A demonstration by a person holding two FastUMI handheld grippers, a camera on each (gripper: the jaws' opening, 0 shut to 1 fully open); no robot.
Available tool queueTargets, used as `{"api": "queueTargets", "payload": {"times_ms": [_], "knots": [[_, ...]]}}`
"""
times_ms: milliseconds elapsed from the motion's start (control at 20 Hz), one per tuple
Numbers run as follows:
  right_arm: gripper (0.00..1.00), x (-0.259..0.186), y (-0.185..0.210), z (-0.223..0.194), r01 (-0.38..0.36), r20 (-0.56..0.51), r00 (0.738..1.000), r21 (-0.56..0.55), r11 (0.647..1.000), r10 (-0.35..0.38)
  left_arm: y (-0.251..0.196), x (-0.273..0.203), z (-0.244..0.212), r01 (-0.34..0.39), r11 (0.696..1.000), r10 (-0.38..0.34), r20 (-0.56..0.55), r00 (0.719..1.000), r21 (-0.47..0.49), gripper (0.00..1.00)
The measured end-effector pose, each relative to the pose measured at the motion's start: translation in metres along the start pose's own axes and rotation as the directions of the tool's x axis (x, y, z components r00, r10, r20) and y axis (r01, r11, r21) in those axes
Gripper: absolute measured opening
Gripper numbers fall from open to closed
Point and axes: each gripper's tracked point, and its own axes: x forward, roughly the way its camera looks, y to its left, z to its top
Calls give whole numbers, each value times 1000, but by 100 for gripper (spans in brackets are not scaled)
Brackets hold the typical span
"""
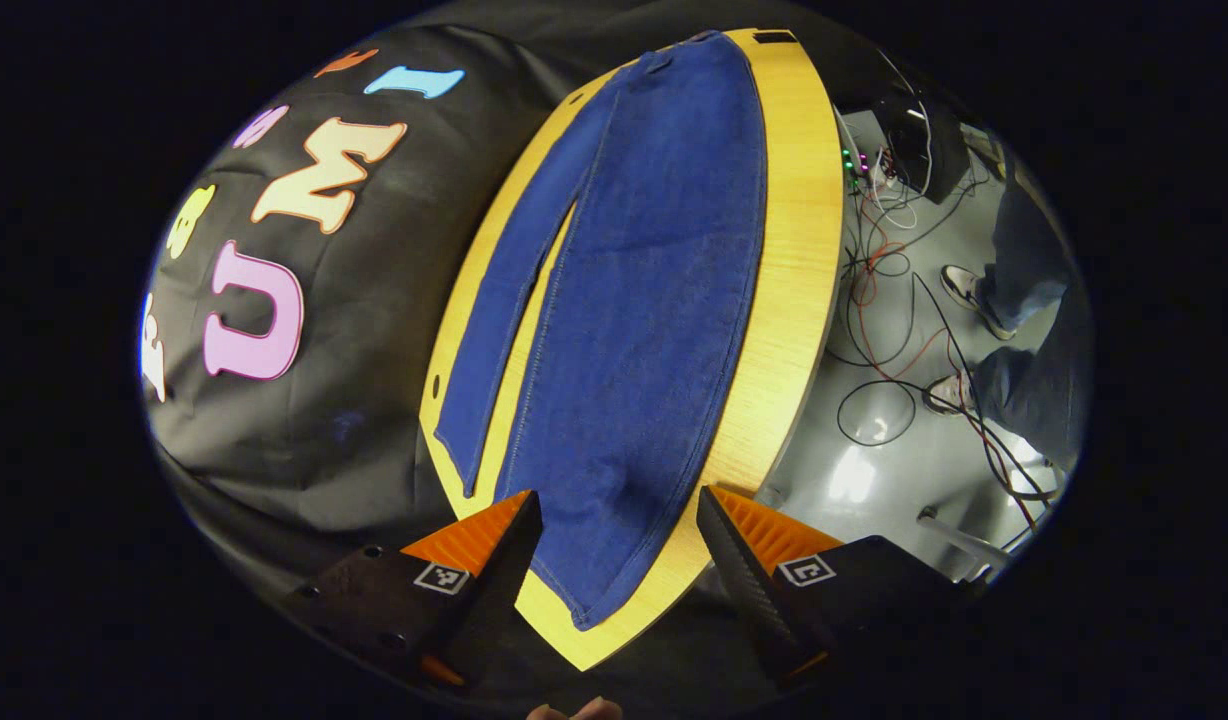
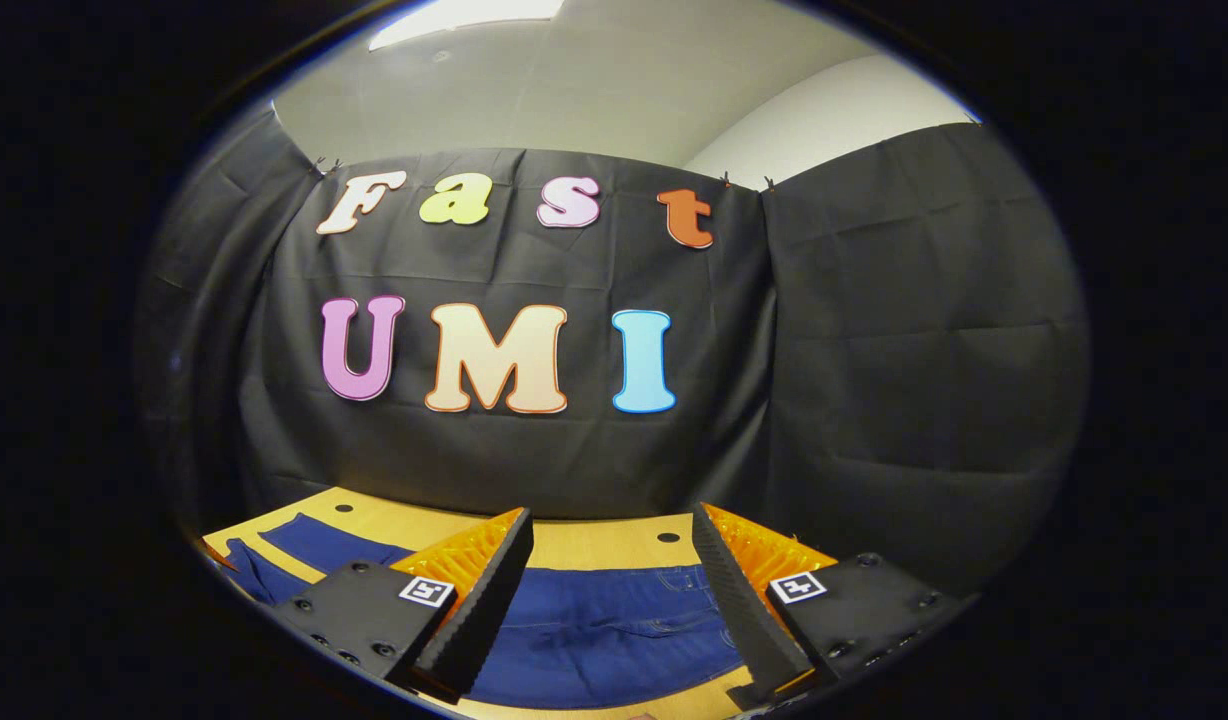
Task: Grasp the waist and the cuffs of the jeans and fold them to make the two legs overlap; first hold the waist and fold one-third of the jeans toward the cuffs, then hold the cuffs and fold the remaining one-third in the same direction to finish folding.
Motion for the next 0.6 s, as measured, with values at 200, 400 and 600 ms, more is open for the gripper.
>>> {"api": "queueTargets", "payload": {"times_ms": [200,400,600], "knots": [[99,-3,-7,-7,29,-16,999,2,1000,-29,0,14,4,31,999,-31,11,999,27,92],[99,-6,-9,-17,46,-42,998,16,999,-45,18,35,15,19,992,-23,27,999,124,85],[99,-10,-12,-21,62,-47,997,9,998,-62,21,52,18,126,979,-129,10,992,161,82]]}}
